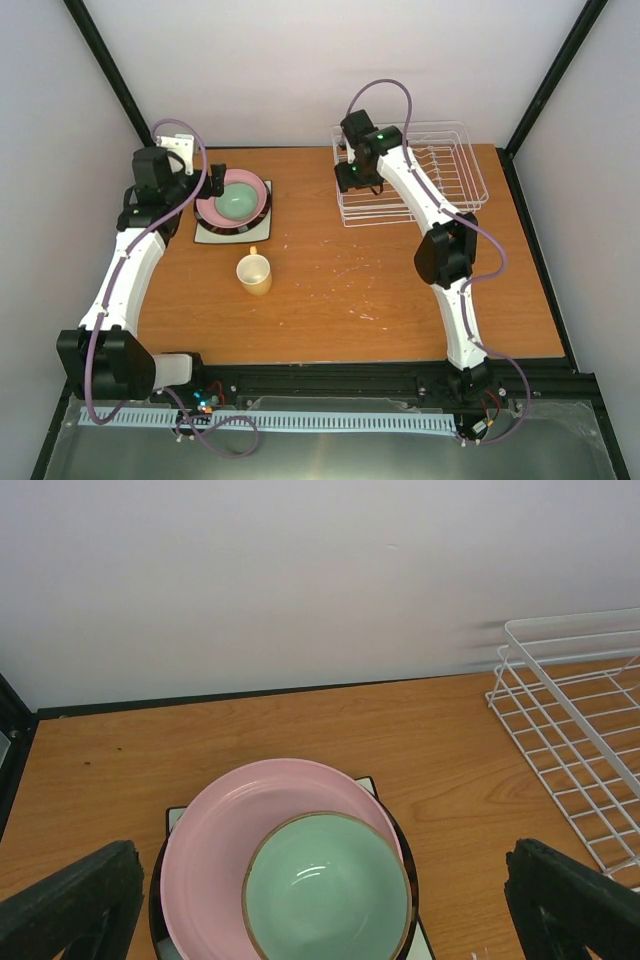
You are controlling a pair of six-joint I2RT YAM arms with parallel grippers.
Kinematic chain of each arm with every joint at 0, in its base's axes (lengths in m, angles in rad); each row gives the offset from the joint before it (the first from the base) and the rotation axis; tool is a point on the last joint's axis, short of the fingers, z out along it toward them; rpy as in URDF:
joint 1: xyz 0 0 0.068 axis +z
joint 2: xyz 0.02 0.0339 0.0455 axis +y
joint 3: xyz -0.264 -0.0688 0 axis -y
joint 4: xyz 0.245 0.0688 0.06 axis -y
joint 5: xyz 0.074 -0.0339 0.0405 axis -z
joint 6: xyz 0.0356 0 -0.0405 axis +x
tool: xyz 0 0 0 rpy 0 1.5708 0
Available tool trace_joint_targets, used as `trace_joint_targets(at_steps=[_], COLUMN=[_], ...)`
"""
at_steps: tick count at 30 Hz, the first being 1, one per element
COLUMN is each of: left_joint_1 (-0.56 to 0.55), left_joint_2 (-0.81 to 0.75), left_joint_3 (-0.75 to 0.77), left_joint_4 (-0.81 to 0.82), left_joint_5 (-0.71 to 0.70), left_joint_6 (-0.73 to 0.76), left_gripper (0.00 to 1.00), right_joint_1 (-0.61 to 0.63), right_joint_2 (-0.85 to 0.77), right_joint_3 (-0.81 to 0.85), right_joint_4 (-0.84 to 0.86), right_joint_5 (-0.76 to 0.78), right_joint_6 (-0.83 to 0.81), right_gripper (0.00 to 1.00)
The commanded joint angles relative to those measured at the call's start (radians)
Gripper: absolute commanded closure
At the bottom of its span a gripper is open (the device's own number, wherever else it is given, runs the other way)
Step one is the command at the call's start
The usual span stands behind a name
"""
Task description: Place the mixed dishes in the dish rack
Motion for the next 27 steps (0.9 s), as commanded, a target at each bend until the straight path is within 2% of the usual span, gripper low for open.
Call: trace_joint_targets(at_steps=[1,4,7,16,18,20,22,23,27], left_joint_1=[-0.001,-0.001,-0.001,0.000,-0.001,-0.001,-0.001,-0.001,-0.001], left_joint_2=[-0.007,-0.014,-0.014,-0.013,-0.013,-0.010,-0.005,-0.002,0.009], left_joint_3=[-0.002,-0.015,-0.023,-0.041,-0.047,-0.052,-0.055,-0.056,-0.058], left_joint_4=[0.002,0.014,0.014,0.016,0.019,0.023,0.024,0.025,0.028], left_joint_5=[0.000,0.006,0.004,-0.022,-0.024,-0.025,-0.025,-0.024,-0.022], left_joint_6=[0.009,0.004,0.004,0.012,0.013,0.013,0.012,0.012,0.006], left_gripper=[0.01,0.01,0.01,0.01,0.01,0.01,0.01,0.01,0.01], right_joint_1=[0.026,0.027,0.034,0.051,0.051,0.053,0.057,0.059,0.081], right_joint_2=[0.029,0.062,0.127,0.194,0.198,0.196,0.190,0.184,0.130], right_joint_3=[0.038,0.058,0.130,0.128,0.128,0.128,0.128,0.125,0.057], right_joint_4=[0.033,0.073,0.040,0.033,0.037,0.038,0.033,0.028,0.011], right_joint_5=[-0.018,-0.069,-0.090,-0.062,-0.057,-0.054,-0.044,-0.040,-0.045], right_joint_6=[-0.017,-0.020,-0.028,-0.049,-0.051,-0.054,-0.059,-0.060,-0.075], right_gripper=[0.35,0.37,0.37,0.40,0.51,0.70,0.94,0.97,0.97])
